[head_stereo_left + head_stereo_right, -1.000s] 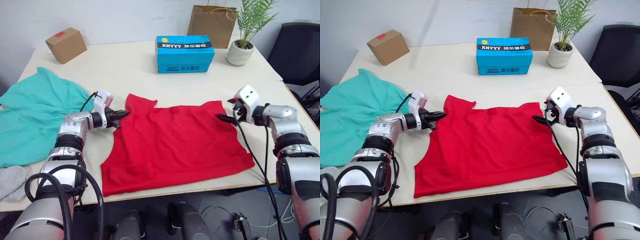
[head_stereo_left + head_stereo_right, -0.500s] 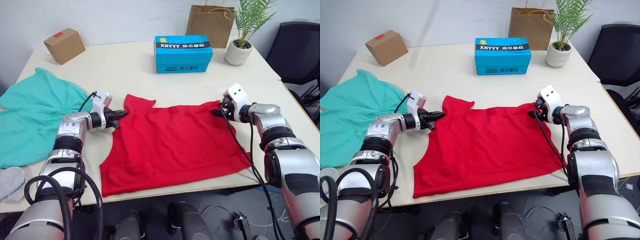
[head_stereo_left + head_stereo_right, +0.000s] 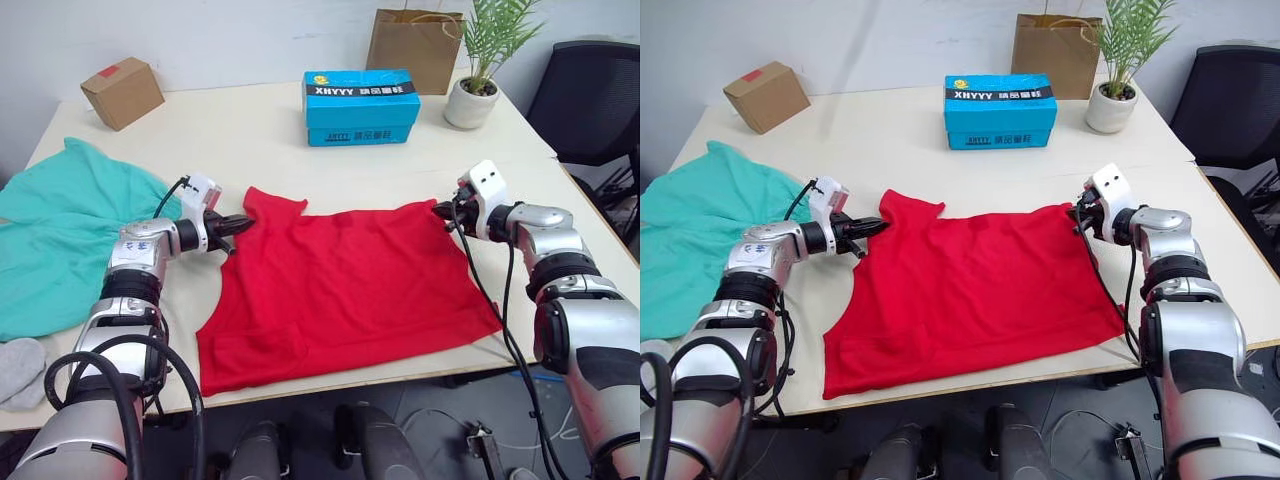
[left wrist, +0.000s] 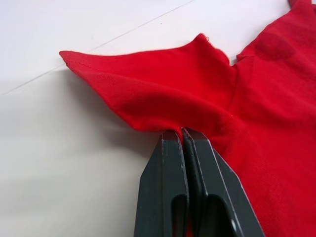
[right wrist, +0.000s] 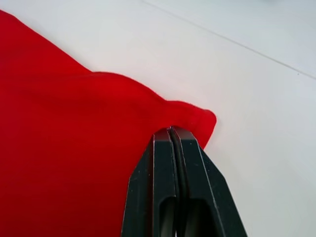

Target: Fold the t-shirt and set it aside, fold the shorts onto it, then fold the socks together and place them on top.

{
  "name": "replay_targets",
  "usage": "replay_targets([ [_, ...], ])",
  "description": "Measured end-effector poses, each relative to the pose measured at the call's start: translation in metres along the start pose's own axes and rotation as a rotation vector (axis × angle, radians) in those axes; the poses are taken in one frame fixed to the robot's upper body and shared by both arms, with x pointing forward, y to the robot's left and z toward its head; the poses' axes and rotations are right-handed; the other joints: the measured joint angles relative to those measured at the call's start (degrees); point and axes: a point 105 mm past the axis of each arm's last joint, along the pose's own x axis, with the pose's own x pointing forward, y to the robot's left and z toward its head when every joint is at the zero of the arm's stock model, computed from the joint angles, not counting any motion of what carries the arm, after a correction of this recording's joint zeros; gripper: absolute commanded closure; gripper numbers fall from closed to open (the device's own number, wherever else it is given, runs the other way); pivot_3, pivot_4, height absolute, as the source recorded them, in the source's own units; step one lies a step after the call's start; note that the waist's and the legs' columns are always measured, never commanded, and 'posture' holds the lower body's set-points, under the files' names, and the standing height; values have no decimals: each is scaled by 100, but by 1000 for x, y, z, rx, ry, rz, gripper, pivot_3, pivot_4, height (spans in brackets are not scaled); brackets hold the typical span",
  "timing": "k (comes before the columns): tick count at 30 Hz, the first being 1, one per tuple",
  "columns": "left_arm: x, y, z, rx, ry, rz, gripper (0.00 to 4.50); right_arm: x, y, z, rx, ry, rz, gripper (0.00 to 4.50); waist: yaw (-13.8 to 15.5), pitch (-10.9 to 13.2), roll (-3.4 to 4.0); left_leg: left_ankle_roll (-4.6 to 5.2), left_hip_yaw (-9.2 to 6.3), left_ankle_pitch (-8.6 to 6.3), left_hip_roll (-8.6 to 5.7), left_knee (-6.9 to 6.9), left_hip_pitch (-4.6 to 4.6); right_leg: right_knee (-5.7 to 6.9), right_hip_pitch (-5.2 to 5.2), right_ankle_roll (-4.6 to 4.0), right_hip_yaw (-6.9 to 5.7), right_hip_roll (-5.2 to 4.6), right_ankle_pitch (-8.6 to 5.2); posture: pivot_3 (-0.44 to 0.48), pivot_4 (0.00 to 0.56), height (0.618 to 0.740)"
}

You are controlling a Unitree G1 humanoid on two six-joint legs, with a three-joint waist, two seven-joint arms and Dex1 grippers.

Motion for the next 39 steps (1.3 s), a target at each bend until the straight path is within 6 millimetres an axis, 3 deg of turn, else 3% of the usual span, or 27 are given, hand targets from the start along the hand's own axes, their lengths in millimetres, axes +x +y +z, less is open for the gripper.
replay_targets([
  [3, -1, 0, -2, 1, 2, 0, 4500, 0, 2, -6, 22, 39, 12, 2555, 2, 0, 0, -1, 1, 0, 0, 0, -1, 1, -2, -1, 1, 0, 0, 0, 150, 740],
  [10, -4, 0, -11, -6, 17, 3, 4500, 1, -13, -14, 72, 79, -154, 71, 1, 0, 0, -1, 1, 1, 1, 0, -1, 2, -2, -4, 2, -1, -2, 0, 150, 740],
  [16, -4, -2, -9, 5, 15, 0, 4500, 14, 4, -11, 155, 56, -77, 71, -9, 0, 0, -3, 1, 2, 3, 0, 1, 5, -2, -4, 2, 1, -2, 0, 150, 740],
  [20, -5, -2, -12, -3, 22, 0, 4500, 20, 10, -8, 194, 28, -64, 1260, -10, 0, 0, -3, 2, 2, 3, 0, 1, 5, -2, -4, 3, 1, -2, 0, 150, 740],
  [29, -10, 0, -12, 16, 25, 12, 4500, 19, 8, -3, 165, -12, -65, 4411, -10, 0, 0, -3, 2, 2, 3, -1, 1, 4, -3, -4, 3, 1, -2, 0, 150, 740],
  [39, -15, 3, -11, 4, -3, 21, 4500, 0, -2, 8, 179, -102, -15, 4463, -3, 0, 0, -3, 2, 2, 3, -3, 0, 3, -3, -5, 2, 2, -3, 0, 150, 740],
])
